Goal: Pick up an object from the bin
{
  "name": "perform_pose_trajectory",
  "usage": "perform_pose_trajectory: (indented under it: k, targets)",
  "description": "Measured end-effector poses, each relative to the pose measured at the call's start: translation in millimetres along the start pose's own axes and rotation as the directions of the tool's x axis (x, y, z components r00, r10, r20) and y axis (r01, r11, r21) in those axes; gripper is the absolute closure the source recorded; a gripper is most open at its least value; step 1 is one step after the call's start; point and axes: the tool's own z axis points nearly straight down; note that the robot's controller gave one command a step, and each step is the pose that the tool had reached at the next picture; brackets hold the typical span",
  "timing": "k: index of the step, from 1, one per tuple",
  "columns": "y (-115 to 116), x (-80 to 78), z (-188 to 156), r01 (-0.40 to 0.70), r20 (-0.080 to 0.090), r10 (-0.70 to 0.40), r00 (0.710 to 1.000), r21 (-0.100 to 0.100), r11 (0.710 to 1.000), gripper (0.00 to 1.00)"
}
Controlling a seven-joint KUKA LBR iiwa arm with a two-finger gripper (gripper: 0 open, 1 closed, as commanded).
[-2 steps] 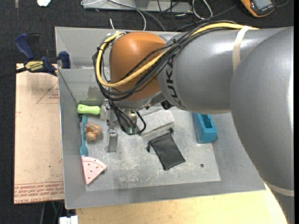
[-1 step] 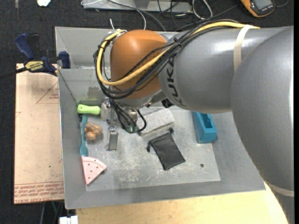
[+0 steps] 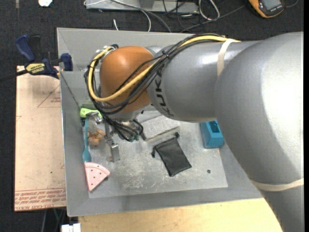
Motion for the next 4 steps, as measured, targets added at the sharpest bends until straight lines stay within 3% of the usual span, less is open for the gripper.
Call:
perform_pose_trajectory:
  k: [1,2,3,4]
  targets:
    - [2.3,-0.9,45.1,0.156,-0.008,-0.156,0.988,-0.002,0.988,0.0]
    - [-2.2,-11.5,22.1,0.409,0.0,-0.409,0.912,-0.002,0.912,0.0]
    - [-28.2,-16.9,57.7,0.416,-0.002,-0.416,0.909,-0.006,0.909,0.0]
    - [-32.7,-21.2,57.1,0.664,0.009,-0.664,0.748,-0.001,0.748,1.0]
